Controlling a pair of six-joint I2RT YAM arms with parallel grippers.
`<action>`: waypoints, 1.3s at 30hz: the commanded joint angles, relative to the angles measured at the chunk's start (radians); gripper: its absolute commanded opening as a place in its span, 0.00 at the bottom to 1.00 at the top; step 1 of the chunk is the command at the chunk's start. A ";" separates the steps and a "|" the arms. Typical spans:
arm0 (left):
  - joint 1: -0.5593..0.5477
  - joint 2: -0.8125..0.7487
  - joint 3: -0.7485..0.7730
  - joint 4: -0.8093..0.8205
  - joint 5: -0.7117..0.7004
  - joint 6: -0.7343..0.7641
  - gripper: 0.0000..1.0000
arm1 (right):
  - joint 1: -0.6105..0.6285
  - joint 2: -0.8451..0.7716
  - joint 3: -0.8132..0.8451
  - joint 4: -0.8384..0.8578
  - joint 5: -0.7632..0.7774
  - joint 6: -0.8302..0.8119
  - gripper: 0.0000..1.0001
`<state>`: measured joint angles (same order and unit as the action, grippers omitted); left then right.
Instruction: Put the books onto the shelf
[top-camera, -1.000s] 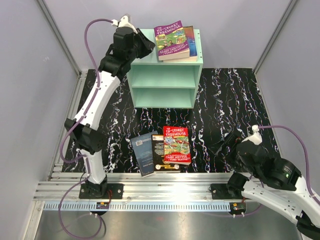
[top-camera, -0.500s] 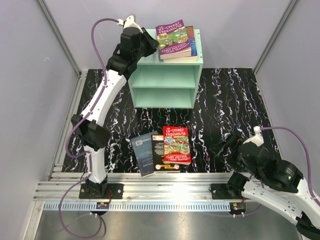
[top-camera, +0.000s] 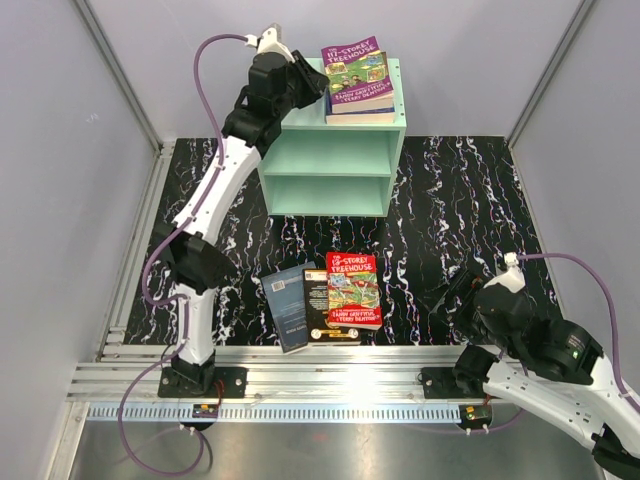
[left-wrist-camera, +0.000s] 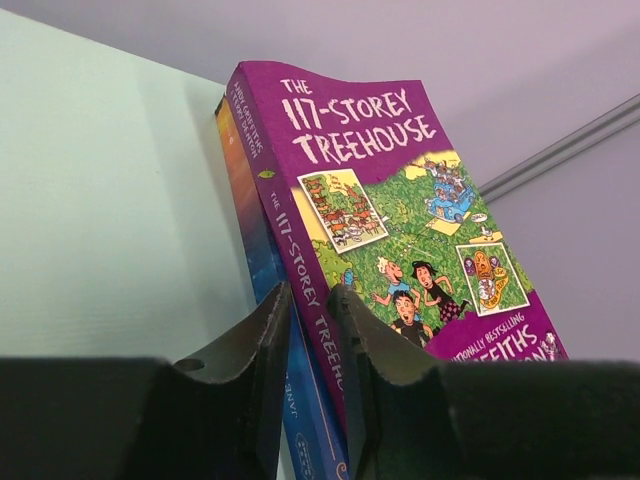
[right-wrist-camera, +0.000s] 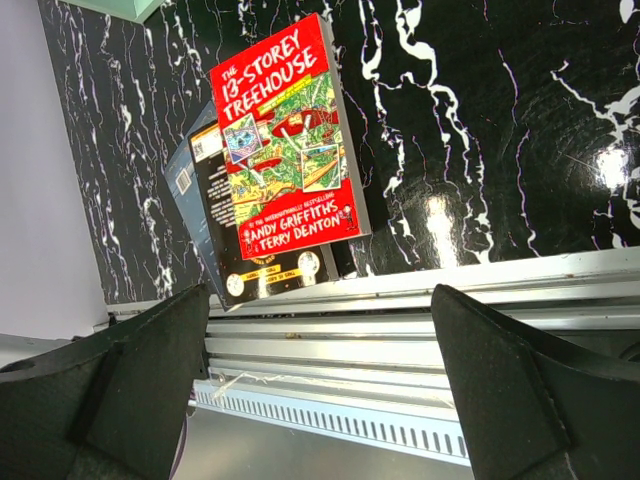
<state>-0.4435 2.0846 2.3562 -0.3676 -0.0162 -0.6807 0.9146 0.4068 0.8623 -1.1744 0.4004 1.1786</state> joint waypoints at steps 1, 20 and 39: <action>-0.008 -0.024 0.034 0.009 0.021 0.027 0.28 | 0.007 0.000 -0.002 0.012 0.029 -0.005 1.00; -0.070 -0.966 -1.162 -0.012 0.150 0.129 0.99 | 0.004 0.343 -0.278 0.611 -0.176 -0.079 1.00; -0.253 -0.718 -1.527 0.364 0.225 0.035 0.99 | -0.089 0.767 -0.404 0.943 -0.213 -0.060 1.00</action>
<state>-0.6930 1.3239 0.7631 -0.1017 0.1921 -0.6491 0.8360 1.1477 0.4923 -0.3229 0.2108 1.1076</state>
